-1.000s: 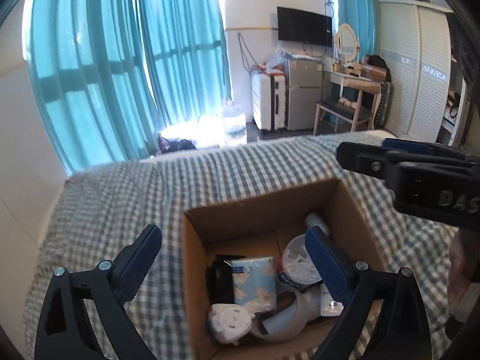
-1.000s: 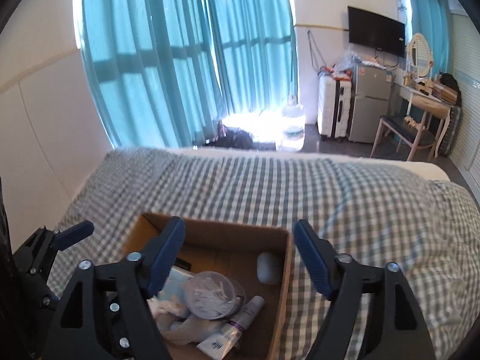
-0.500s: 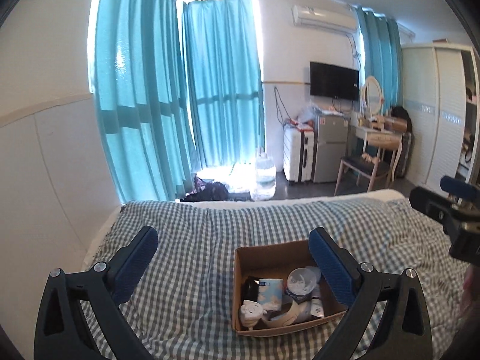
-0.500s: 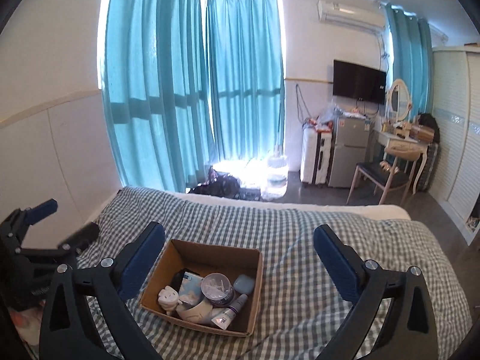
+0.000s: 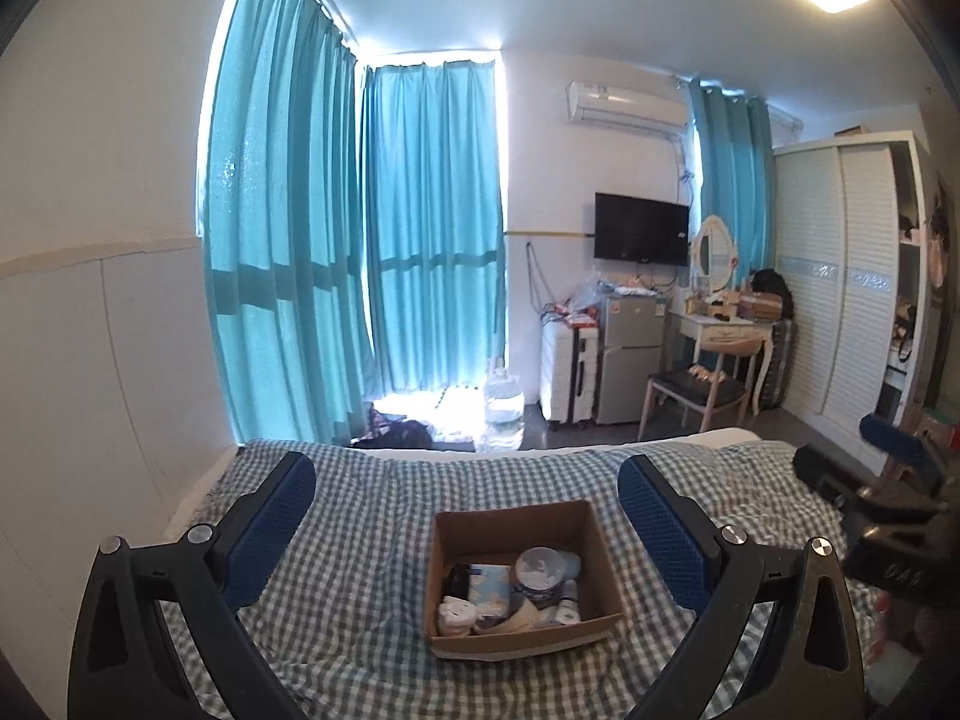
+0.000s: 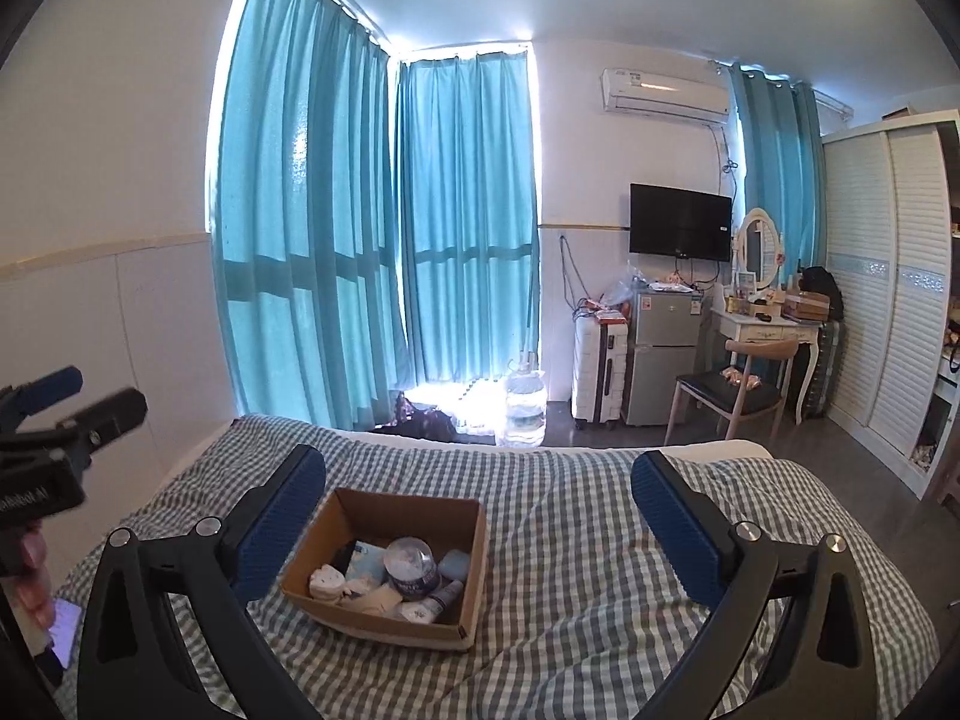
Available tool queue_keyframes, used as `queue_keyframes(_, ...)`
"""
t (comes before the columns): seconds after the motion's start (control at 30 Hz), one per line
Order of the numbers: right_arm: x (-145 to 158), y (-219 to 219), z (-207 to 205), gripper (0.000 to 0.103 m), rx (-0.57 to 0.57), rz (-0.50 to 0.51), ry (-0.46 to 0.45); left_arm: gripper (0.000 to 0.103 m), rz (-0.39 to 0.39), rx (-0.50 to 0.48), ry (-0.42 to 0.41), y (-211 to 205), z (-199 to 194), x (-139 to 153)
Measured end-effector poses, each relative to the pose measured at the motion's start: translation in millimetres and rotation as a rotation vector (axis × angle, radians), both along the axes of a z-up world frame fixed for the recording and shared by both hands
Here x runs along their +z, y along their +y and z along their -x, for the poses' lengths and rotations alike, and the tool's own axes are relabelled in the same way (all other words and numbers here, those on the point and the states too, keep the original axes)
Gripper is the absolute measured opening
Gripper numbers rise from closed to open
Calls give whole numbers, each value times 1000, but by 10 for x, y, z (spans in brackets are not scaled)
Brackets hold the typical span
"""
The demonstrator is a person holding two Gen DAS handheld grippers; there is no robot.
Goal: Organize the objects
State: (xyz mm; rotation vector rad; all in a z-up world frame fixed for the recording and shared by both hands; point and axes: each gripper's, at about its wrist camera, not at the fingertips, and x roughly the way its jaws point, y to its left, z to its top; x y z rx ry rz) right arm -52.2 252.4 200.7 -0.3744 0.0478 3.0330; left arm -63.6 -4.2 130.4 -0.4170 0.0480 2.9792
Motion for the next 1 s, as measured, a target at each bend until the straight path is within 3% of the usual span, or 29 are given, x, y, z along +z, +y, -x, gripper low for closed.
queue_keyframes(0.13,-426,16,-163,103,-35,20,18,103,-44,2,9,50,-152,-245)
queue_keyframes(0.27,-771,-12,-236,103,-72,-25,16,103,-2,102,45,62,-332,-510)
queue_keyframes(0.33,-880,16,-228,103,-60,2,-1,103,15,150,54,39,-401,-633)
queue_keyframes(0.43,-1028,12,-220,103,-54,32,-28,103,-4,146,25,-32,-436,-828)
queue_keyframes(0.53,-1101,-24,-273,103,-68,-1,-32,103,-8,144,8,-59,-484,-940)
queue_keyframes(0.73,-1158,-72,-318,103,-65,-30,-12,103,110,134,30,88,-528,-1135)
queue_keyframes(1.0,-1210,-97,-312,103,-64,-21,-22,103,102,113,-7,129,-484,-1193)
